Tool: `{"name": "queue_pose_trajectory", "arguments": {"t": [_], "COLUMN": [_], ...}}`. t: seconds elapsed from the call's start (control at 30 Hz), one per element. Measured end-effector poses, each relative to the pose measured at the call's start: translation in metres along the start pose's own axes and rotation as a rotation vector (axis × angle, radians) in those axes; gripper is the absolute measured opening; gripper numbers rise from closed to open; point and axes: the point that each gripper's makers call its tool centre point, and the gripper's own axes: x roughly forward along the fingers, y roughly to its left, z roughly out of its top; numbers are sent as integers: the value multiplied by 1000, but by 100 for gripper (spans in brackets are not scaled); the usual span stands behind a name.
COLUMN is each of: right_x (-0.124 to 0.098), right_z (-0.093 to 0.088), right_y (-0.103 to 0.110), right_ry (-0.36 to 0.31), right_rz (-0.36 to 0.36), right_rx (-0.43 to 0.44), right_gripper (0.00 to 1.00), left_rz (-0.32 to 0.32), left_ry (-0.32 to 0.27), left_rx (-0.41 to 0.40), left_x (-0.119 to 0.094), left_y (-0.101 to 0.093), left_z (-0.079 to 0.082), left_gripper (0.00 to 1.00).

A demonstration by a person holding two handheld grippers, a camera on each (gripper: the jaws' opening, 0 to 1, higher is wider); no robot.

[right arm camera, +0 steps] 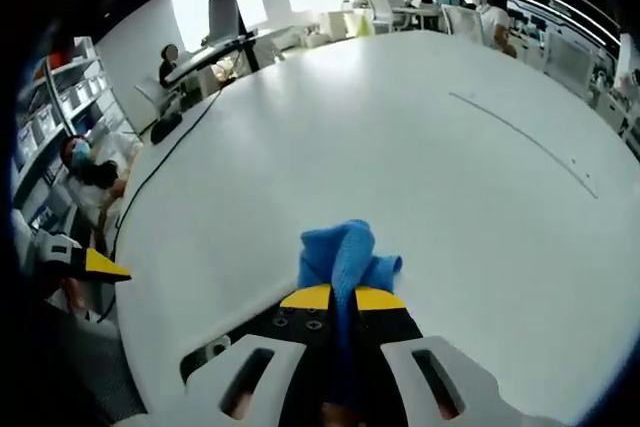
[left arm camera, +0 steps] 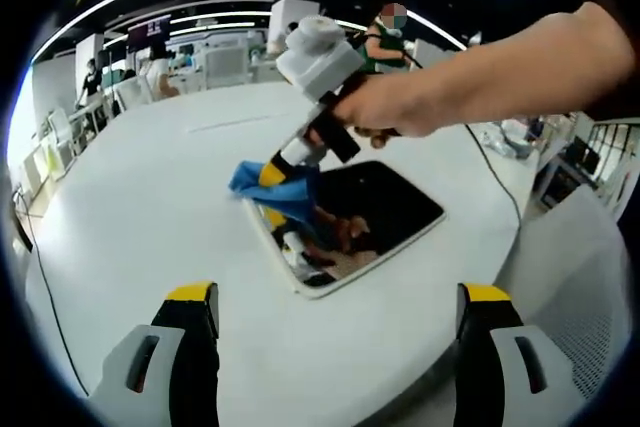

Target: Wipe the mirror surface with the cleaning cloth until all visible marks leave the cleaned area.

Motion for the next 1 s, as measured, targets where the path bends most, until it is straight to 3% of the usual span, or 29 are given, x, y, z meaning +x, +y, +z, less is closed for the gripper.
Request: {"name": "queue_pose_trajectory", "arguments": {"t": [0.5,0.7,1.0], "right_x": [-1,-1,-6], "right_z": [-1,-1,-6], "right_y": [1,2,-2], "right_ry": [-39,-38,-43], "right_rz": [-23,-38,-36], "right_rx": [-105,-201,-198], "right_gripper": [1,1,1], "left_rz": [0,4,6], "left_ry": [3,6,6], "left_rx": [2,3,3], "left_x": [1,1,2], "left_y": [0,1,2], "left_z": [0,0,0], "left_gripper": [99,99,99]}}
